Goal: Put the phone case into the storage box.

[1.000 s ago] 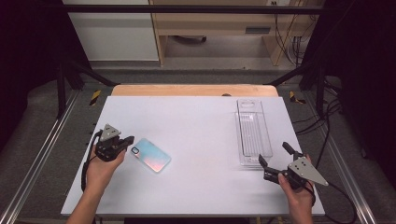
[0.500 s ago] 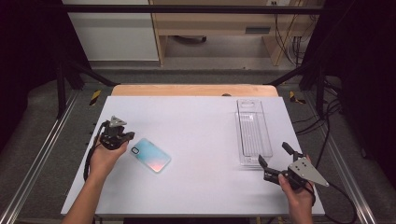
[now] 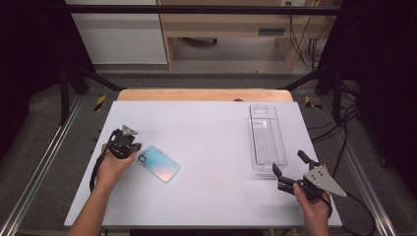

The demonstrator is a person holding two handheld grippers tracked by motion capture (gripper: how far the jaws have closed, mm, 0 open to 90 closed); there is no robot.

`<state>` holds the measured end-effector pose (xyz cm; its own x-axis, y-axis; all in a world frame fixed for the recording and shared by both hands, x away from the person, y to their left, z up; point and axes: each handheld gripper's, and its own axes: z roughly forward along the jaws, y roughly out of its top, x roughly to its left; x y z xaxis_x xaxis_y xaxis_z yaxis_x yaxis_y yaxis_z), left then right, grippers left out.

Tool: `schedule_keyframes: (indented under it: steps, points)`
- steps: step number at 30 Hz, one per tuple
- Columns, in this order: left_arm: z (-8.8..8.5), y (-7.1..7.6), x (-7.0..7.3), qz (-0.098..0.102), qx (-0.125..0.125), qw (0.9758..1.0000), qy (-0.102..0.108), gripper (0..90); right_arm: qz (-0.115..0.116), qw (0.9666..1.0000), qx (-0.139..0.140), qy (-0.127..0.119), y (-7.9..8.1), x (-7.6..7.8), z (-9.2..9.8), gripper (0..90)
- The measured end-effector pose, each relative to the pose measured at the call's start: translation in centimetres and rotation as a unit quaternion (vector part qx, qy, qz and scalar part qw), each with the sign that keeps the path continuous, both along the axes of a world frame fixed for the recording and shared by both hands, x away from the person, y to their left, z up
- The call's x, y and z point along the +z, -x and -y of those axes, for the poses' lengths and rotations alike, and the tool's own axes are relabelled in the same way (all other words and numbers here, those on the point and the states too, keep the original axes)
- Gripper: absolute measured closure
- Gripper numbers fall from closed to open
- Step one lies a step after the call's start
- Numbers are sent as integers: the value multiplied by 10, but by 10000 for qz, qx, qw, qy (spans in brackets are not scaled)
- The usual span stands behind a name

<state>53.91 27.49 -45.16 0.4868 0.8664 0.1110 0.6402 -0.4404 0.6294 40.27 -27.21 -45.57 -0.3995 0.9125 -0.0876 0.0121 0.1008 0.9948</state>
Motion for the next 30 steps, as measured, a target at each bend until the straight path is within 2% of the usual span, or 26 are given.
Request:
schedule_keyframes:
  steps: [6,9,15,18,21,28,30]
  points:
    - [9,2,1,111,-160,9998,-78,900,-74,10000,1,-25,-1,0,1,58]
    - [10,2,-1,127,-161,9995,-249,900,-102,9999,-7,-12,-2,-1,1,58]
    - [8,-2,-6,7,-69,9997,-225,900,-73,10000,-16,-9,0,1,0,60]
    - [10,-4,-7,-15,-72,9999,-157,900,-75,10000,-55,-15,0,1,1,61]
    - [12,-4,-9,-29,-103,9998,-194,900,-87,9999,-62,11,-1,1,2,60]
    - [7,-3,-12,-37,-109,9998,-178,900,-90,9999,-63,21,-1,0,1,61]
    - [6,-2,-15,-93,-83,9998,-147,900,-88,9999,-42,42,-1,0,0,62]
